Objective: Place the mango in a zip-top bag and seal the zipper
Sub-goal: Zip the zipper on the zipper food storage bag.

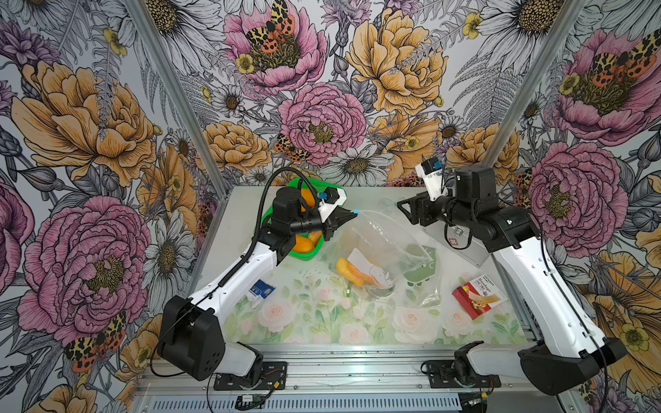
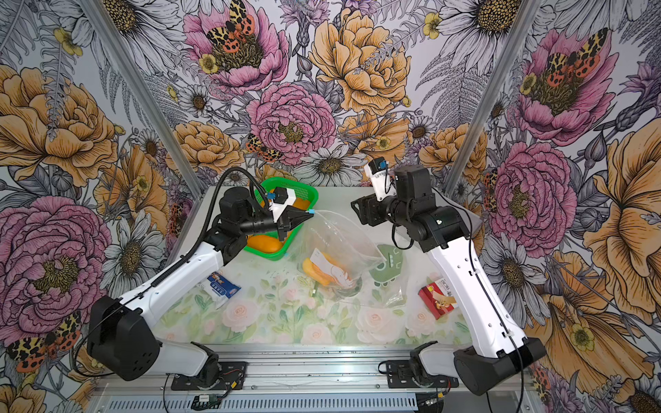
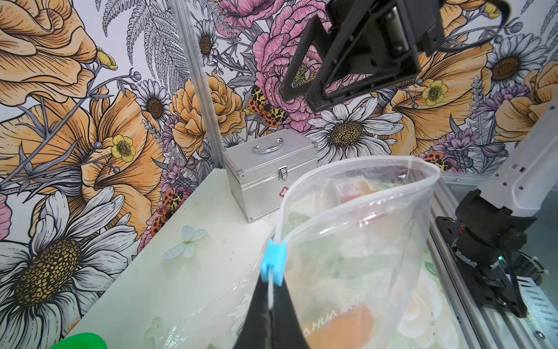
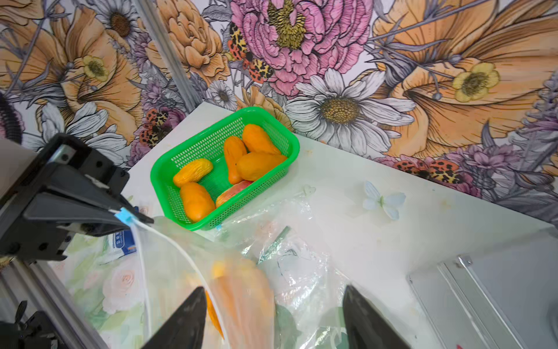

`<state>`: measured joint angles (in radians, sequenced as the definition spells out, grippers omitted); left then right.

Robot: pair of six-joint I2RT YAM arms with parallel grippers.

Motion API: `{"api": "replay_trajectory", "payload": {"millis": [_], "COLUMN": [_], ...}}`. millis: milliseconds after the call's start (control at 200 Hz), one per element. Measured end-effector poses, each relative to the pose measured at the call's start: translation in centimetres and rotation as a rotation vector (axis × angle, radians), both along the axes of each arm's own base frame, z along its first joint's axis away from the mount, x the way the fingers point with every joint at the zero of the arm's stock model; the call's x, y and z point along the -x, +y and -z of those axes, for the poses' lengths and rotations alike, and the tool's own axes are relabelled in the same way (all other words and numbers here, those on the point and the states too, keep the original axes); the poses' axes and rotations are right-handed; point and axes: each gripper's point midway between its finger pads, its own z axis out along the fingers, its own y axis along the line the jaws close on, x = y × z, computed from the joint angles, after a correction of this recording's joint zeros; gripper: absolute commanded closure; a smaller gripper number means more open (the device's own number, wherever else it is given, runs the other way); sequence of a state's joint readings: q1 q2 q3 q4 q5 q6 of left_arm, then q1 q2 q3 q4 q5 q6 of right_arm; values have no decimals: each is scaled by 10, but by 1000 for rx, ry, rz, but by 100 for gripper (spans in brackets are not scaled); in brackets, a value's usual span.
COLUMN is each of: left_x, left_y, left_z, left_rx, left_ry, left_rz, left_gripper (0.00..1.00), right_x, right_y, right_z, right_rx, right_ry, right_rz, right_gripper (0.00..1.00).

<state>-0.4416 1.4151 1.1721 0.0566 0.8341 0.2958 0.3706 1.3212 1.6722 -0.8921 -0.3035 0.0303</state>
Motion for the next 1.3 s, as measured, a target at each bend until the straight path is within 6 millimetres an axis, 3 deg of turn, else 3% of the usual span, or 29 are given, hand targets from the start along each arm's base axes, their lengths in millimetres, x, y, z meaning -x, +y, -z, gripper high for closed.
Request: {"api": "replay_trajectory", "payload": {"millis": [170,410,610,756,1046,1301], "left_x": [-1,2,6,9,23,32], "left_y": [3,5,9,11,20,35], "left_z": [-1,2,-6,1,0,-3], "left_rx": [3,-19,-61,-82,-95,-96], "left_ry": [-1,39,63,100,100,83], "left_rz": [2,15,16,16,15,-7], "left_gripper": [100,100,100,100,100,100], "right_x": [9,10,12,12,29,40], "right_y": [40,83,94,94,113,127], "right_z": [-9,-17,-16,-16,-15,-8], "right_rx": [-35,-32,-10,-2,28,61], "right_ry": [-35,-95,-126,-138,-173,-186], "right_rz": [-240,-419,-466,-474,-545,-604], "right_gripper": [35,36,36,36,40,48]}}
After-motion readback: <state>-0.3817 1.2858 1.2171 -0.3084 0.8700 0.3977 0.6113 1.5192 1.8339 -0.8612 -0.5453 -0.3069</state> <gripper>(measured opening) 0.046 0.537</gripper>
